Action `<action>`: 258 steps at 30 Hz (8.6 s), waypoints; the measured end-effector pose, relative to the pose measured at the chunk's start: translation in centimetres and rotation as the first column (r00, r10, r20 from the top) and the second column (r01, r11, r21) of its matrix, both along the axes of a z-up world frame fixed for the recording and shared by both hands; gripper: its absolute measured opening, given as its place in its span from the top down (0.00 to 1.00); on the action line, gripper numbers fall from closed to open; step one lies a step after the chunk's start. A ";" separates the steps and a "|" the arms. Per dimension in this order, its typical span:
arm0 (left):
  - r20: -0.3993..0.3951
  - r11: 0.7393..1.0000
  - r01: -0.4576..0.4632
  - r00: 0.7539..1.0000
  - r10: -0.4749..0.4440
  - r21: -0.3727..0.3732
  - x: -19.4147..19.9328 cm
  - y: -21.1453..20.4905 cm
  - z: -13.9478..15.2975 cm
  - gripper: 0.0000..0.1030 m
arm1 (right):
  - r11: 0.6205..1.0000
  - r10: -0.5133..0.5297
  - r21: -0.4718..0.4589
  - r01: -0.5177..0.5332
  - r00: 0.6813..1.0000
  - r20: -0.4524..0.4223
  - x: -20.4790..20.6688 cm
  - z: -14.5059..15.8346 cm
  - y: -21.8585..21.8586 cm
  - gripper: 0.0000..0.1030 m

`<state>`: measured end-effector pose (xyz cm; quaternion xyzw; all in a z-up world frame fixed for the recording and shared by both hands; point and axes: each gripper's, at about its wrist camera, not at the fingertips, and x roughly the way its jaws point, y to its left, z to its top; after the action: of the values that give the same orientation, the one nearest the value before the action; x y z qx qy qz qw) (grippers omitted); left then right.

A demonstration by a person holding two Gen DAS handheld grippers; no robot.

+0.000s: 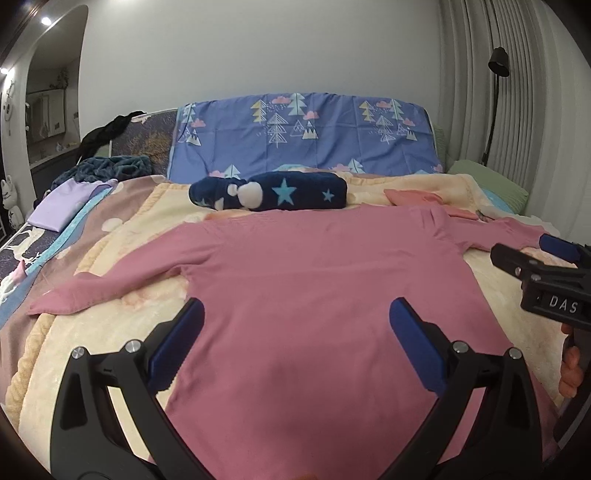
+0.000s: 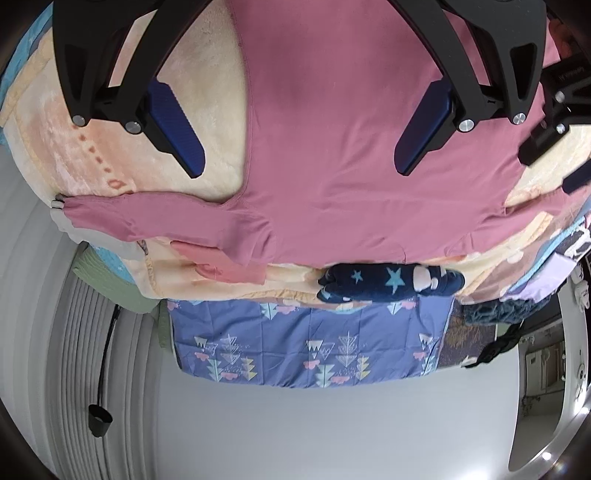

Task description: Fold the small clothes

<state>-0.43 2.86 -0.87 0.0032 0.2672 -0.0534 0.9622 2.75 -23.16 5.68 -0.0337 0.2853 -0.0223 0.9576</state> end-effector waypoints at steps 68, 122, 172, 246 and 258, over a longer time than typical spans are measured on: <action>-0.296 0.878 -0.295 0.937 0.188 -0.377 5.8 18.3 -5.9 0.50 | 0.996 0.092 0.017 -0.090 0.986 -0.142 3.3 -3.6 2.8 0.01; -0.223 0.988 -0.126 0.964 0.144 0.089 11.3 10.2 -4.5 0.22 | 0.741 0.423 0.663 -0.105 0.840 -0.340 19.2 -7.8 -0.1 0.39; -0.265 0.964 -0.237 0.944 0.199 -0.122 16.0 13.8 -7.6 0.62 | 0.918 -0.072 0.359 0.171 0.959 -0.273 19.9 -4.5 -9.7 0.73; -0.131 0.995 0.082 0.987 -0.089 -0.053 14.7 4.3 0.2 0.61 | 0.917 0.339 0.316 -0.243 0.894 -0.294 20.1 -12.0 -1.4 0.27; -0.299 0.994 0.105 0.950 -0.093 0.023 20.7 -0.9 -8.6 0.52 | 0.817 -0.129 0.557 0.151 0.989 -0.079 12.5 -3.5 -26.4 0.65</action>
<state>20.26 1.94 -9.52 0.0271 0.4095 -0.0962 0.9068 15.30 -49.51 2.14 0.2694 0.2991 -0.0071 0.9154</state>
